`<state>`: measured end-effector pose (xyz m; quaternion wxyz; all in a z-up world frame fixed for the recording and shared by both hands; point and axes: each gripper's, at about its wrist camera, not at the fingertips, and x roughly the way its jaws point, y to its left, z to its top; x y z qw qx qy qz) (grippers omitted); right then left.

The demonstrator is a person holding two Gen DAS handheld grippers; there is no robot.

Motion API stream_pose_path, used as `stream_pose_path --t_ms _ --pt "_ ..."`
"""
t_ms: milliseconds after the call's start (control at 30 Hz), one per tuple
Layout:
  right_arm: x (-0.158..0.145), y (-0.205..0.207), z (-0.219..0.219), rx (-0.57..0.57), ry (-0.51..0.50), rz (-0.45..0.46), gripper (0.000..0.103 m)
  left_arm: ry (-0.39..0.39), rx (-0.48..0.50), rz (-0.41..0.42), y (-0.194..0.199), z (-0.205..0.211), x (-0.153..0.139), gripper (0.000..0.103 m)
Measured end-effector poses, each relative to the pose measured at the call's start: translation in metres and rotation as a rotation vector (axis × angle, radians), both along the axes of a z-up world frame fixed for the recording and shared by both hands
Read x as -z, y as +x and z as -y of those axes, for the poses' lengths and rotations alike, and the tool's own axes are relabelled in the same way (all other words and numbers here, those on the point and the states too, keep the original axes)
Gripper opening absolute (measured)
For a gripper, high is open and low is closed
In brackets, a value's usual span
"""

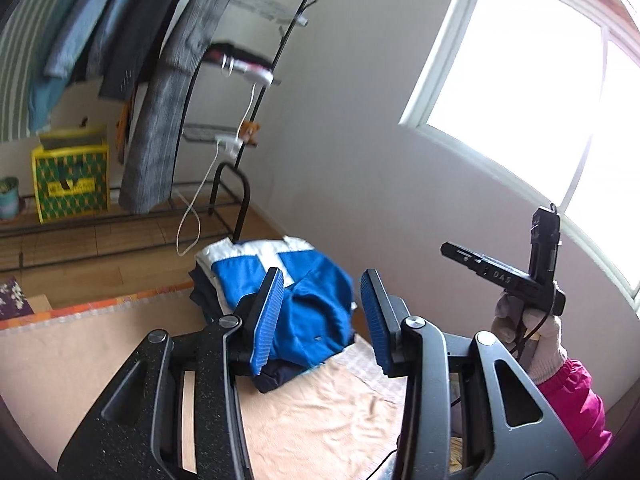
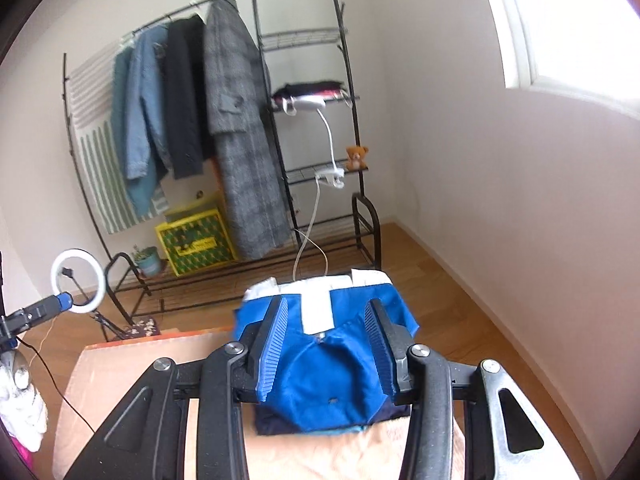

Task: Fold large clothes
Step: 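Lower the jacket onto the dark clothes stack and open both tools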

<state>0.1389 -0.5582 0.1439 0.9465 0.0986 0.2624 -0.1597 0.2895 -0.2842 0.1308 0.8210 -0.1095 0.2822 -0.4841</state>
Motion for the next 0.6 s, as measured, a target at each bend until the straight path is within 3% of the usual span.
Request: stream_pose_path --t_ms 233,600 --pt "-0.049 -0.062 -0.070 -0.011 -0.041 0.023 0.043 -0.027 0.007 0.096 -0.088 -0.061 -0.069 0.040" --pt "-0.096 -0.144 -0.156 -0.053 -0.098 0.084 0.044 -0.067 0.012 0.194 -0.194 -0.138 -0.135 0.040"
